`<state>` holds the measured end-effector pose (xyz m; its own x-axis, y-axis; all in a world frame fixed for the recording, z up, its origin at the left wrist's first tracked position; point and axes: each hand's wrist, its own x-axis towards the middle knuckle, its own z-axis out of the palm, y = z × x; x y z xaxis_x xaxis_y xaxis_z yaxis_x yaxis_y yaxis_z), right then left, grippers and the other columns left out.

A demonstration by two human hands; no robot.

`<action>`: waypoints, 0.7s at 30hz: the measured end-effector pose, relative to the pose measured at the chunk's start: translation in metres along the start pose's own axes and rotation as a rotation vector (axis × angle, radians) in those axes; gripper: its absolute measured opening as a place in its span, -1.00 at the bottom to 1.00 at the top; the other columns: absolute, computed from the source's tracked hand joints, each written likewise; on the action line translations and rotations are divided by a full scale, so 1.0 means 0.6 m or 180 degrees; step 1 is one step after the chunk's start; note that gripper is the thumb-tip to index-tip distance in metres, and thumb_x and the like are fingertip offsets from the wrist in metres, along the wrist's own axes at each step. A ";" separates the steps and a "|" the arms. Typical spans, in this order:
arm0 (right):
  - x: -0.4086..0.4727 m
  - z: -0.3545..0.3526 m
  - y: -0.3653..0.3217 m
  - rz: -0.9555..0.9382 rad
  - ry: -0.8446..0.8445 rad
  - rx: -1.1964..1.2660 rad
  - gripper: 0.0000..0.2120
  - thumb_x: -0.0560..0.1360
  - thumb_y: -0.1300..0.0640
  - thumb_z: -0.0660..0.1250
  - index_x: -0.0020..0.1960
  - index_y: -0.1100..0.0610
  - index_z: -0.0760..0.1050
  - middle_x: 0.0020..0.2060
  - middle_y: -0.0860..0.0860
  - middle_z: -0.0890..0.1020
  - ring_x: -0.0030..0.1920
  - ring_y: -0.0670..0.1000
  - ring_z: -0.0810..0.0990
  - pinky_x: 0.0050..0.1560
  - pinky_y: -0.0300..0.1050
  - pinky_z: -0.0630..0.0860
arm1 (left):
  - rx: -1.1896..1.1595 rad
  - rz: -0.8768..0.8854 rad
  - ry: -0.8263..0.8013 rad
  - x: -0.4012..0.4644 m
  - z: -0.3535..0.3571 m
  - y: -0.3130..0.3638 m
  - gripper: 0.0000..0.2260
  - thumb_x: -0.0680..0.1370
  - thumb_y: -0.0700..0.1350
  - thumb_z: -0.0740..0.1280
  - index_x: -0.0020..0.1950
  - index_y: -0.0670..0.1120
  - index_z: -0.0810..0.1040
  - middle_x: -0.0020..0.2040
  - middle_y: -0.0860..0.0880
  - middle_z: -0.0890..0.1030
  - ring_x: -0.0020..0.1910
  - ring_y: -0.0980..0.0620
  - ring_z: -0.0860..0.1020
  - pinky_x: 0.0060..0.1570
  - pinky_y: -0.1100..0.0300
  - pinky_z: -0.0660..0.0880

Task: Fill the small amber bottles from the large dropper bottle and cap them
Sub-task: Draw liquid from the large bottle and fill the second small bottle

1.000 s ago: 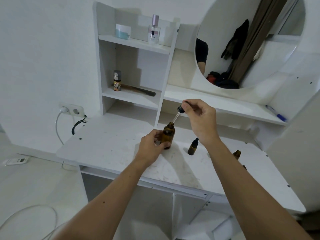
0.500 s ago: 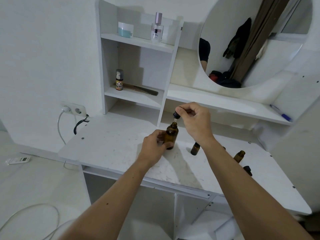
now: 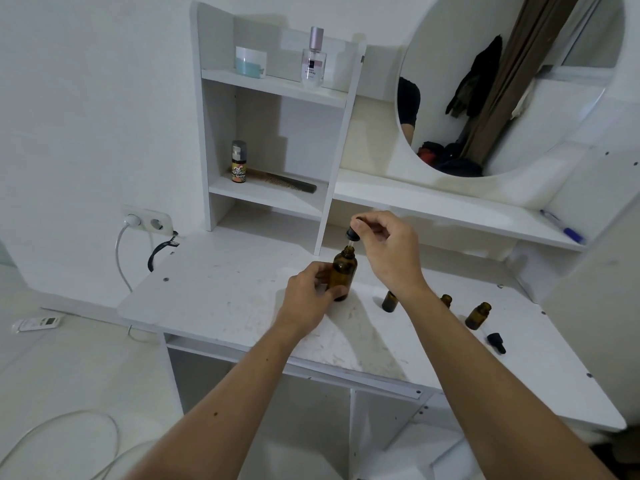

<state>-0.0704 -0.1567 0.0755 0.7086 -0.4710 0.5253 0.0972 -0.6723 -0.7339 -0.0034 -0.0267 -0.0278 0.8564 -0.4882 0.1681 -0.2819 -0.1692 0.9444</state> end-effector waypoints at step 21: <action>0.013 -0.145 -0.046 0.0092 0.0882 0.0654 -0.87 0.62 0.14 0.46 0.16 0.10 0.70 -0.03 -0.08 0.75 0.02 -0.13 0.73 0.16 -0.26 0.63 | 0.0232 -0.0063 0.0382 -0.055 0.002 0.012 -0.41 0.44 -0.03 0.62 0.40 -0.06 0.46 0.21 0.04 0.62 0.21 0.06 0.60 0.29 0.08 0.55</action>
<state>-0.1283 -0.1916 0.1375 0.4990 -0.6444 0.5794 0.2385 -0.5407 -0.8067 -0.0343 -0.0126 -0.0270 0.9064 -0.3791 0.1865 -0.2915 -0.2418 0.9255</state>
